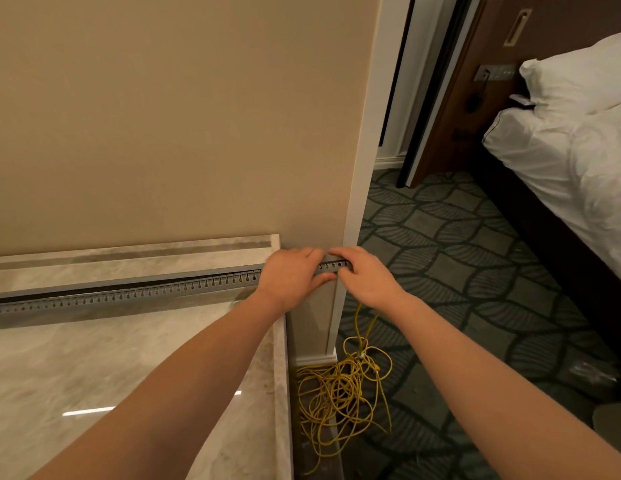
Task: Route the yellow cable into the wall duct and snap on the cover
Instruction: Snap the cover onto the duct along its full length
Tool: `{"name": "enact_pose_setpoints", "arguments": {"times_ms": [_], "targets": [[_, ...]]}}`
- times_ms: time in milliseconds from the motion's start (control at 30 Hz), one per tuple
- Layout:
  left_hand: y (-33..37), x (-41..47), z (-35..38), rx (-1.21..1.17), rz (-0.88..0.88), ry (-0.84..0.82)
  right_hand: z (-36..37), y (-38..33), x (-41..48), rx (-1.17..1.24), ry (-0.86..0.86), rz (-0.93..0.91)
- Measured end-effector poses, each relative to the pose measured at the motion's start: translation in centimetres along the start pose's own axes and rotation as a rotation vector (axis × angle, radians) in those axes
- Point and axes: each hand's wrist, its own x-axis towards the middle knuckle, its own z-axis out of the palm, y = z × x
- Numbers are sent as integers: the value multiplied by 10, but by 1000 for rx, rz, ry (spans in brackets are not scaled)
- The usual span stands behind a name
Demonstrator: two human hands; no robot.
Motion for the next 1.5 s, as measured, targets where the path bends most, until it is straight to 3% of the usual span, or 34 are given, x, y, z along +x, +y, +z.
{"name": "enact_pose_setpoints", "arguments": {"times_ms": [133, 333, 567, 733, 933, 1067, 1233, 1367, 1500], "targets": [[-1, 0, -1, 18, -1, -25, -13, 7, 0, -202, -113, -160], [0, 0, -3, 9, -2, -34, -17, 4, 5, -450, -90, -236], [0, -2, -4, -35, -35, -14, -11, 5, 1, -448, -22, -229], [-13, -6, -9, -56, -32, -116, -3, -1, 0, -489, 25, -179], [-45, -31, -23, -54, -5, -80, -1, -6, -2, -567, 95, -156], [-46, -43, -24, -222, -94, -85, 0, -18, -2, -609, 94, -142], [-37, -46, -27, -286, -175, -52, 19, -43, 0, -566, -16, -279], [-40, -52, -34, -421, -167, -114, 34, -49, 1, -518, -45, -226], [-64, -61, -43, -396, -291, -223, 37, -48, -4, -513, 17, -232]]}}
